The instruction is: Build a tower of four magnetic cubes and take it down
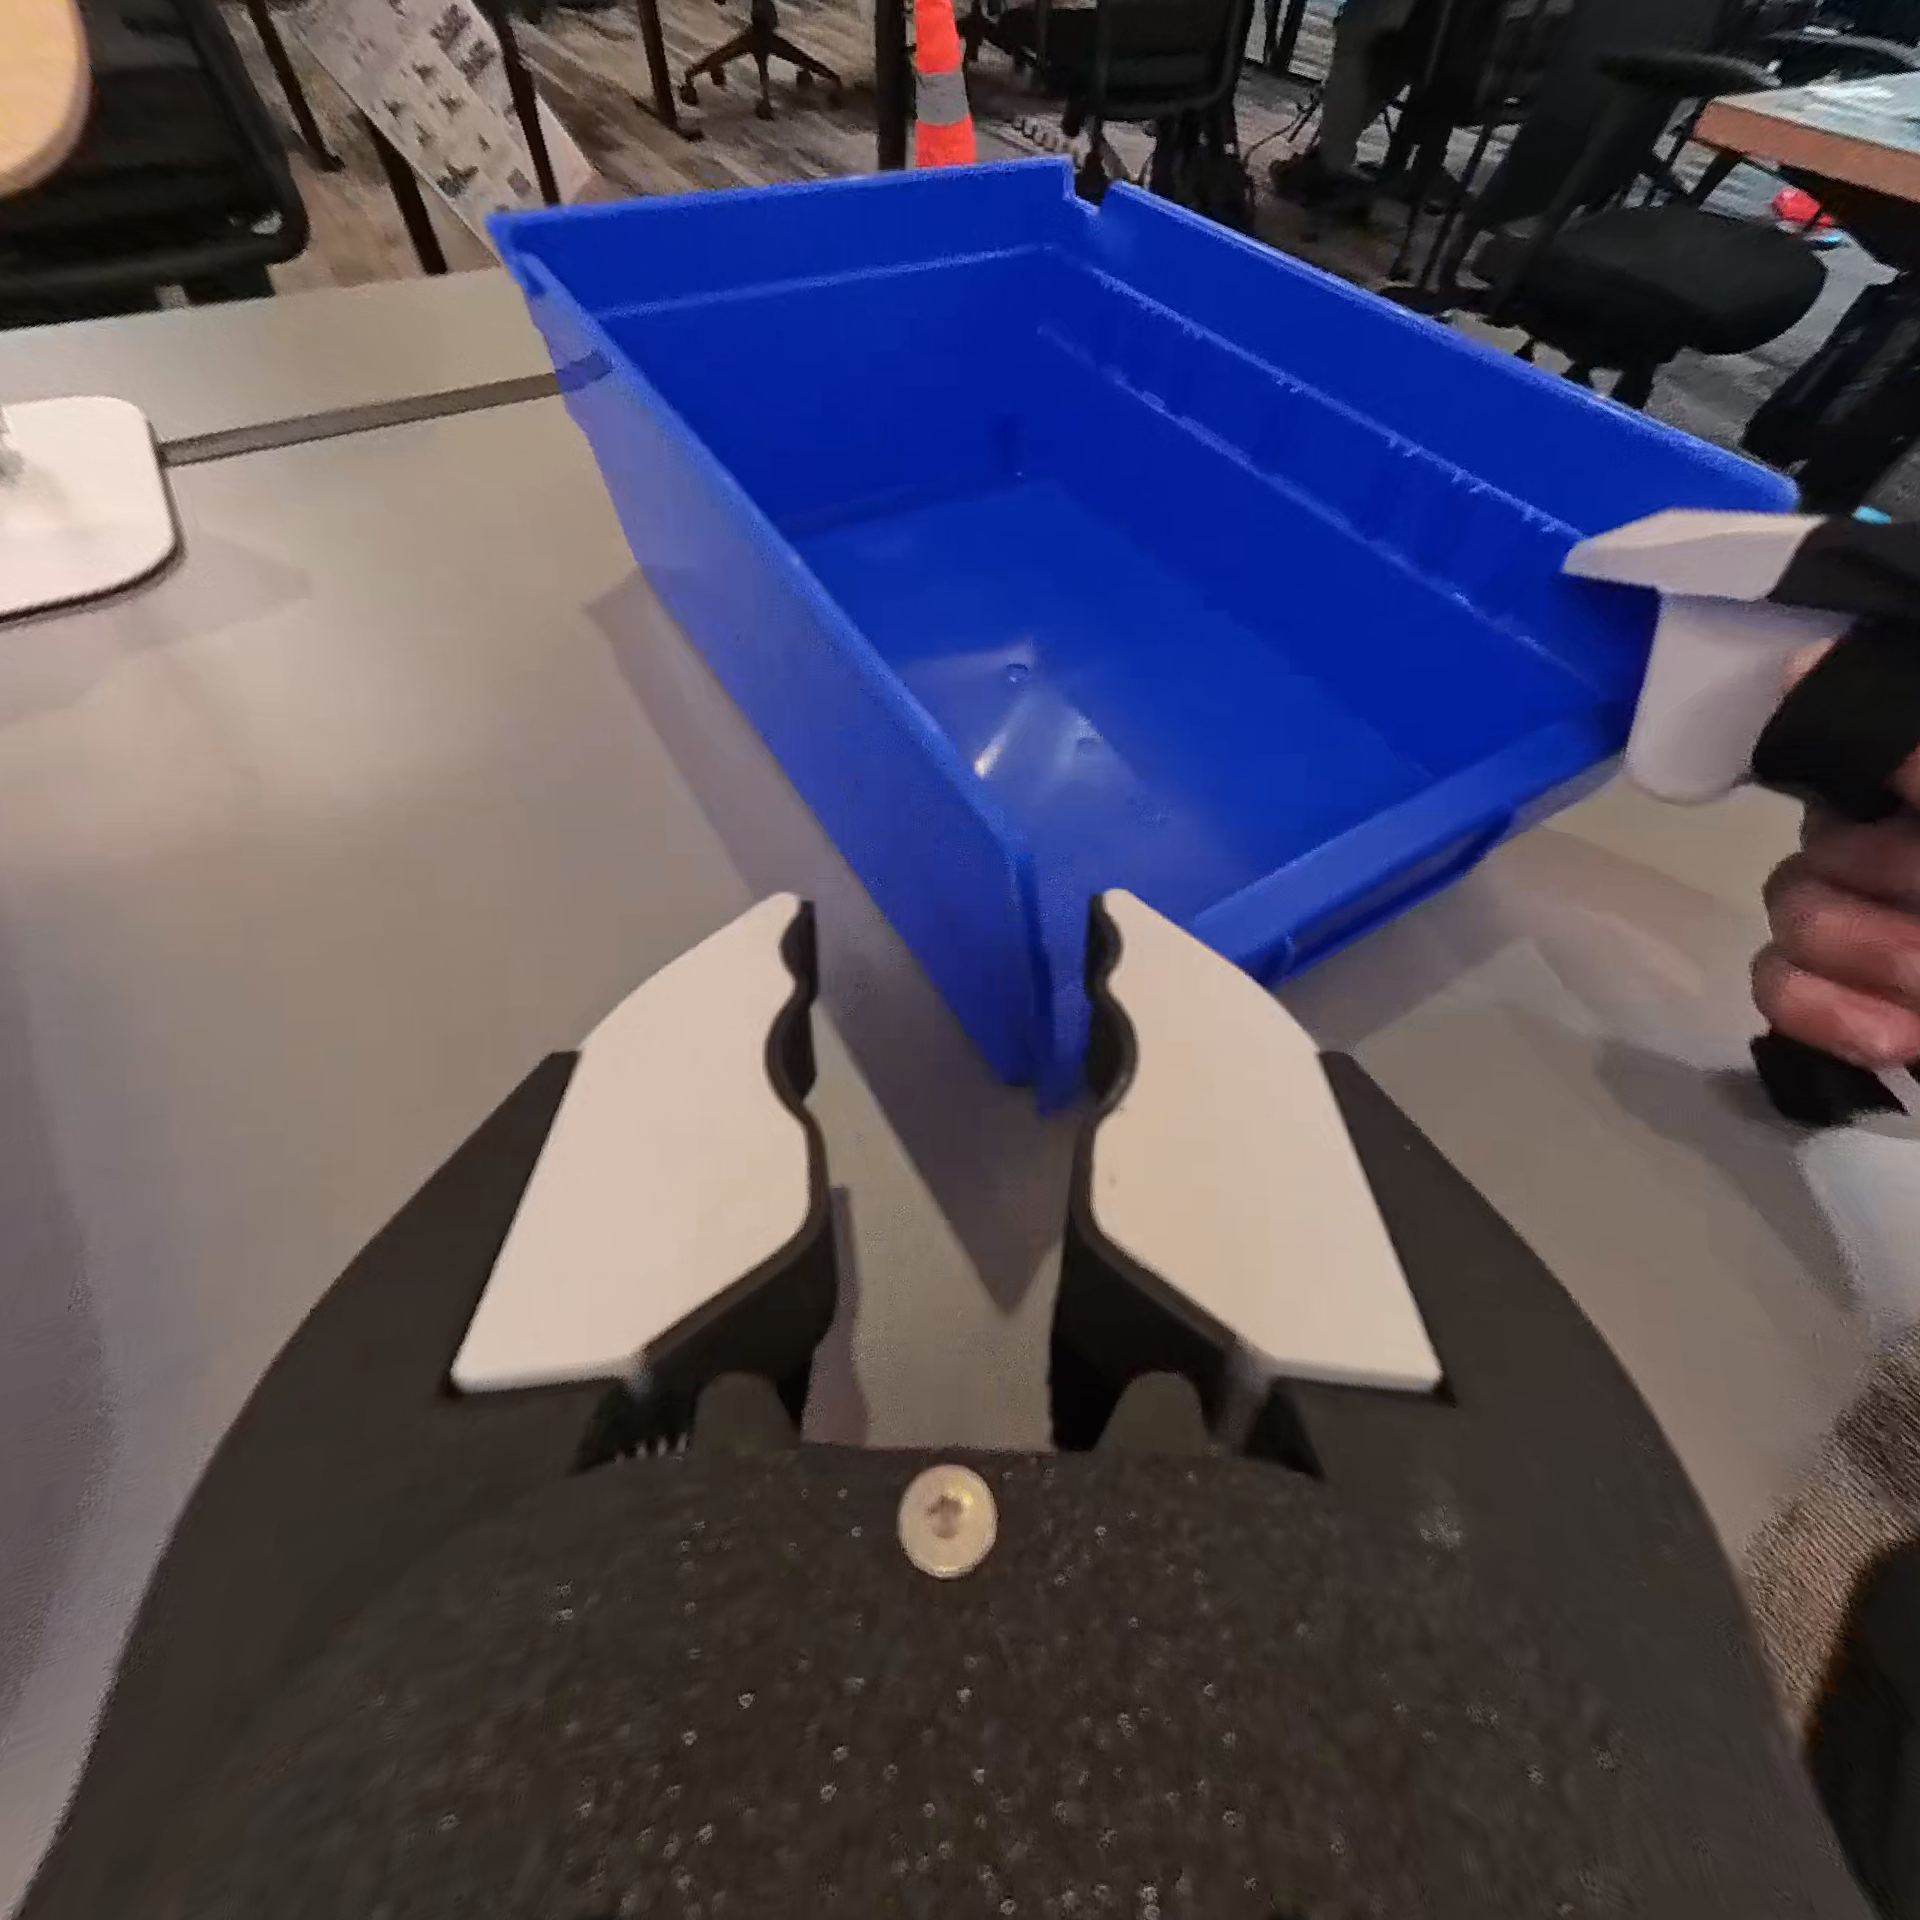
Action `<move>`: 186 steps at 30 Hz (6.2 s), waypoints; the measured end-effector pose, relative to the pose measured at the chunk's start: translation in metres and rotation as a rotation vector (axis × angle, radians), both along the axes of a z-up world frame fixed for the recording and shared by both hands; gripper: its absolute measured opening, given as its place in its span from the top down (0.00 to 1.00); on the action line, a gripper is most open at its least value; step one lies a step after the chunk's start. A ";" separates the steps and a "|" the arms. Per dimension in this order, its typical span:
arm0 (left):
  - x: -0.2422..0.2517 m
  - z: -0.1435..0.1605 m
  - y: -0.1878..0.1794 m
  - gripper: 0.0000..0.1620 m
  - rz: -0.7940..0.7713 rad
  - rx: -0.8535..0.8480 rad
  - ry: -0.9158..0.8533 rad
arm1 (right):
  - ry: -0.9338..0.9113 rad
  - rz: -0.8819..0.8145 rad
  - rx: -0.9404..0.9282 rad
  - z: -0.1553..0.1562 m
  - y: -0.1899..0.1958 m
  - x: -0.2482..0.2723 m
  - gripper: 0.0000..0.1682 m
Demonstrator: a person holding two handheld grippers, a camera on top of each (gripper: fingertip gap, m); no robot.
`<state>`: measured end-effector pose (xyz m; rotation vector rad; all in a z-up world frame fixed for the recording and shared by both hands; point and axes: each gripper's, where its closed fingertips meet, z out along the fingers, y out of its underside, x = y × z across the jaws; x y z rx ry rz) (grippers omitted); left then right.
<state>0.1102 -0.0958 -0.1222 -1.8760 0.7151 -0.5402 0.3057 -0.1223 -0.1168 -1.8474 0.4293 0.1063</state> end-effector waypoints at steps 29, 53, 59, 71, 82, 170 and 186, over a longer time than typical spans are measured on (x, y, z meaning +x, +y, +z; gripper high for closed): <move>-0.393 0.001 0.074 0.68 0.383 -0.078 -0.034 | -0.252 0.281 0.101 0.033 0.074 -0.425 0.75; -0.419 0.002 0.080 0.98 0.487 -0.081 -0.023 | -0.114 0.099 0.048 0.010 0.072 -0.426 0.98; -0.471 0.017 0.084 0.98 0.565 -0.039 -0.004 | -0.138 0.125 0.095 0.028 0.079 -0.477 0.98; -0.599 0.005 0.110 0.97 0.636 -0.070 0.057 | -0.116 0.233 0.048 0.014 0.118 -0.605 0.98; -0.642 0.002 0.143 0.97 0.597 -0.079 0.049 | -0.087 0.296 0.018 0.002 0.140 -0.649 0.96; -0.403 0.133 0.125 0.70 -0.250 -0.135 0.519 | -0.154 0.655 0.125 -0.009 -0.034 -0.367 0.82; -0.209 -0.038 0.135 0.70 -0.975 -0.259 0.965 | -0.163 0.586 0.141 -0.005 -0.032 -0.351 0.80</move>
